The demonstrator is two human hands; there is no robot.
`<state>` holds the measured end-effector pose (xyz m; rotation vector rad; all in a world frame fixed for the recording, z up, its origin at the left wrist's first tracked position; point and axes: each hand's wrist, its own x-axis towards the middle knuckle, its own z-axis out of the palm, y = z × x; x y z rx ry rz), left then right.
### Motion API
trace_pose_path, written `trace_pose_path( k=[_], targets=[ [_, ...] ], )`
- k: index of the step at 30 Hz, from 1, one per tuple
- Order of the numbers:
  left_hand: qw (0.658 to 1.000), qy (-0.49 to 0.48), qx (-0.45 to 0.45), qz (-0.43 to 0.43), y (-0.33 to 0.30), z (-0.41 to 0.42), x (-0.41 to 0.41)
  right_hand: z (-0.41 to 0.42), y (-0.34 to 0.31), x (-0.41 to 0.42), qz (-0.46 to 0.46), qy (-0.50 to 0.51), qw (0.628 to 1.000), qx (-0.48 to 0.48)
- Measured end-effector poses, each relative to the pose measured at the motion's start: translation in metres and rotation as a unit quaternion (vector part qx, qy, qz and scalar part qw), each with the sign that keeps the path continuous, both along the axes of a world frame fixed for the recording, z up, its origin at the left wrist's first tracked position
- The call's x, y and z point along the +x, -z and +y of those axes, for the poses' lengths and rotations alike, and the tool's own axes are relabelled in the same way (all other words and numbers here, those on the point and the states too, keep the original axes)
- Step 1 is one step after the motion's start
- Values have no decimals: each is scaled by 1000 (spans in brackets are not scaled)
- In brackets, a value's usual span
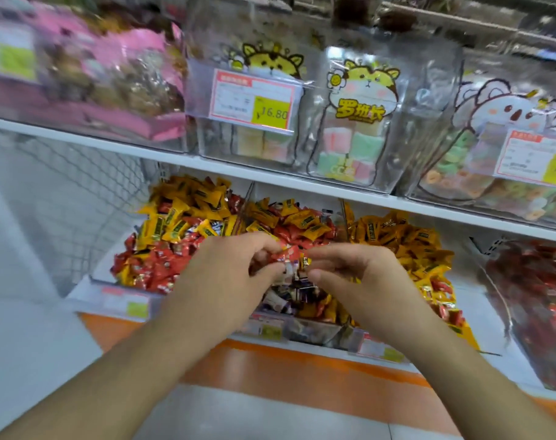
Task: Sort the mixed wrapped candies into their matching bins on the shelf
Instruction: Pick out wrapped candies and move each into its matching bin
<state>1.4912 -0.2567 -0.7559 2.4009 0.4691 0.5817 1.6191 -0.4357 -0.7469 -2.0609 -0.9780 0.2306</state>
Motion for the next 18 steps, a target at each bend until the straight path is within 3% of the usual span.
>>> trace_pose_path(
  k=[4, 7, 15, 18],
  targets=[
    [992, -107, 57, 26, -8, 43, -18, 7, 1, 2, 7, 10, 1000, 0],
    [986, -129, 73, 81, -6, 58, -19, 2, 0, 10, -3, 31, 1000, 1],
    [992, 72, 73, 75, 5, 13, 12, -66, 5, 80, -82, 179, 980, -10],
    [984, 146, 59, 83, 13, -12, 27, -104, 10, 105, -134, 243, 957, -82]
  ],
)
